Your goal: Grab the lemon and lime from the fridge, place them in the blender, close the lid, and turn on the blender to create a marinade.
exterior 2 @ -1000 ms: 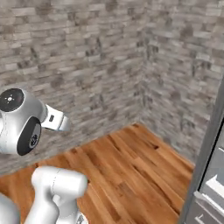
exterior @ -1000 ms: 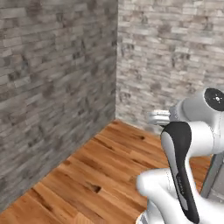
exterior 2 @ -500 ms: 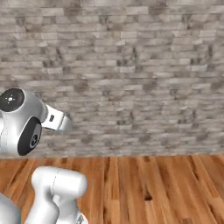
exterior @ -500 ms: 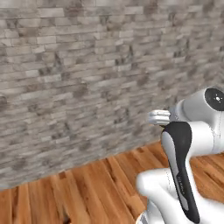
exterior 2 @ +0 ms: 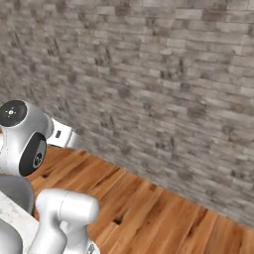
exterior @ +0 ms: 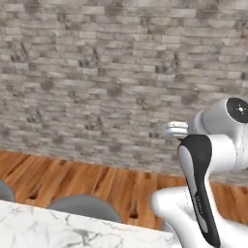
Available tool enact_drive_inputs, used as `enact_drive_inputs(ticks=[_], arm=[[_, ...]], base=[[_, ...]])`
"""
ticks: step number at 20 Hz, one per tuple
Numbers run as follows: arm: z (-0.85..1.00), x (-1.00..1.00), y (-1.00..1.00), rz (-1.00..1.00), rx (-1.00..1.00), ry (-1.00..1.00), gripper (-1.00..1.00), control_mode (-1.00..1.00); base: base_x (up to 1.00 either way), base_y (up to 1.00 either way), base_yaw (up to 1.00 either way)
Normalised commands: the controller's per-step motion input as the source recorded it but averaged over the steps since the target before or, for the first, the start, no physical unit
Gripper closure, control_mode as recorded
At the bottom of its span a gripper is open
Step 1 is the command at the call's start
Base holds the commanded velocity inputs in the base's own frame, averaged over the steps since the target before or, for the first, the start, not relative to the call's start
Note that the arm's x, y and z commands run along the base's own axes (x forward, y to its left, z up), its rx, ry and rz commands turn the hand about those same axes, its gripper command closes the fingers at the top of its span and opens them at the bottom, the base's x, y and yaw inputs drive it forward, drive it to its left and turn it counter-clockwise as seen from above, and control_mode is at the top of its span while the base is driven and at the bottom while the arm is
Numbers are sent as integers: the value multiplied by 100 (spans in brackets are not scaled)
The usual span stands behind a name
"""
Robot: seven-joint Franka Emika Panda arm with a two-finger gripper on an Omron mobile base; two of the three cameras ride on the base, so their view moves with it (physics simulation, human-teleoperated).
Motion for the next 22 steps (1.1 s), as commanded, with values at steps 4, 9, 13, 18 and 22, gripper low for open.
enact_drive_inputs(ticks=[4,9,13,18,22], arm=[[0,0,0,0,0,0,100,100],[0,0,0,0,0,0,100,100],[0,0,0,0,0,0,100,100],[0,0,0,0,0,0,100,100],[0,0,0,0,0,0,100,100]], base=[[39,22,81],[51,-76,53],[97,-33,49],[100,0,51],[100,-5,42]])
